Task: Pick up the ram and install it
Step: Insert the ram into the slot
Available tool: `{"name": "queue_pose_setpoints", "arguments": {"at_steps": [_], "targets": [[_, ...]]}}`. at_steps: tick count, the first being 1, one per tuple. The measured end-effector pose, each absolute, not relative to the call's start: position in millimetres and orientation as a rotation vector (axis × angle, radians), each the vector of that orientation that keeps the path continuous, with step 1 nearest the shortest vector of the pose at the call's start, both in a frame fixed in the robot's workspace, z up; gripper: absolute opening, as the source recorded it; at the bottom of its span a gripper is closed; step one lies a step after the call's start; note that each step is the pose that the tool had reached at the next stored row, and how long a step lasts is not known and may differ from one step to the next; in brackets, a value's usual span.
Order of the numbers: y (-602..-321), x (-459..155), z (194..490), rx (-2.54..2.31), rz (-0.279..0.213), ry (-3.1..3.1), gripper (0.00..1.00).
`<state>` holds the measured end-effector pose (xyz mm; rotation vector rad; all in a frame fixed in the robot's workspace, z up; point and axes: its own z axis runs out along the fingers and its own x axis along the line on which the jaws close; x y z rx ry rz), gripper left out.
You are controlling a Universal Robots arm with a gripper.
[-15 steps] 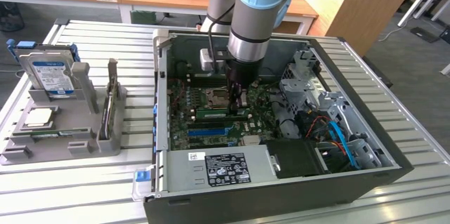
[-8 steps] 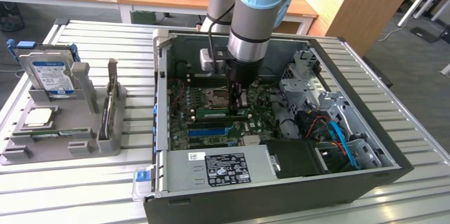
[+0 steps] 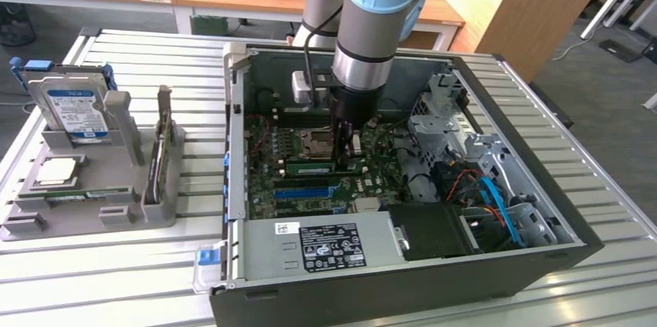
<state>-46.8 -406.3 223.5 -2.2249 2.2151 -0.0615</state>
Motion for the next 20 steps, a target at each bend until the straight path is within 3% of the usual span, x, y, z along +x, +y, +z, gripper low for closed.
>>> {"name": "queue_pose_setpoints", "arguments": {"at_steps": [20], "targets": [[-406,-47,244,-2.225,-0.062,2.215,0.31]]}}
